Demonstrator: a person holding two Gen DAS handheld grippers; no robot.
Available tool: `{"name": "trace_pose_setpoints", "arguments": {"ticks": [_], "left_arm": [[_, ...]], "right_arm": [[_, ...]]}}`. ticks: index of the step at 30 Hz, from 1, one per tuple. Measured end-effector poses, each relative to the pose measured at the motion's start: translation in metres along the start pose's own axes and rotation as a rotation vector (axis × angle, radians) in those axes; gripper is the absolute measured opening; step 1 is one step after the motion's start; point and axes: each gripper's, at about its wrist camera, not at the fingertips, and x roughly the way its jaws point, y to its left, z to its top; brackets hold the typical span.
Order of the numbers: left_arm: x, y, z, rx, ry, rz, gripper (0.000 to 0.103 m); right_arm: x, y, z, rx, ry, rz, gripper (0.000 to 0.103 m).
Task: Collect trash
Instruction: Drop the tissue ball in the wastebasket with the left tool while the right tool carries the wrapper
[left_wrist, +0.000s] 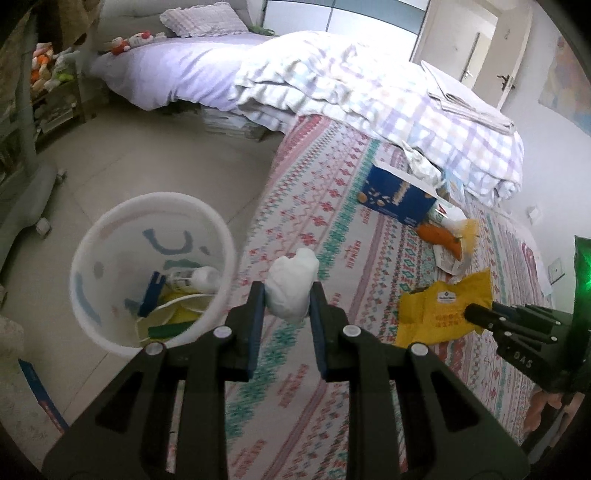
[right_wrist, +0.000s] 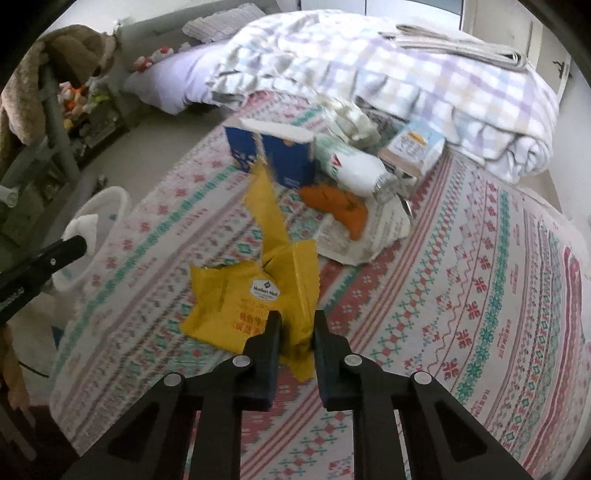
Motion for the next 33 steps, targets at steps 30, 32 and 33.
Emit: {"name": "trace_pose_setpoints", "arguments": {"ticks": [30, 32, 33], "left_arm": [[-0.027, 0.110, -0.008, -0.190, -0.009, 0.217, 0.077], [-0.028, 0.115, -0.009, -0.197, 0.007, 0.235, 0.081], [-0.029, 0.118, -0.010, -0.203, 0.015, 0.244, 0.083]], "right_arm": [[-0.021, 0.094, 0.049, -0.048, -0.123, 0.198, 0.013], [-0.018, 0.102, 0.051, -0.050, -0.123, 0.209, 0.013], [-0.016, 0.106, 0.053, -0.051, -0.124, 0.213, 0.013]]}}
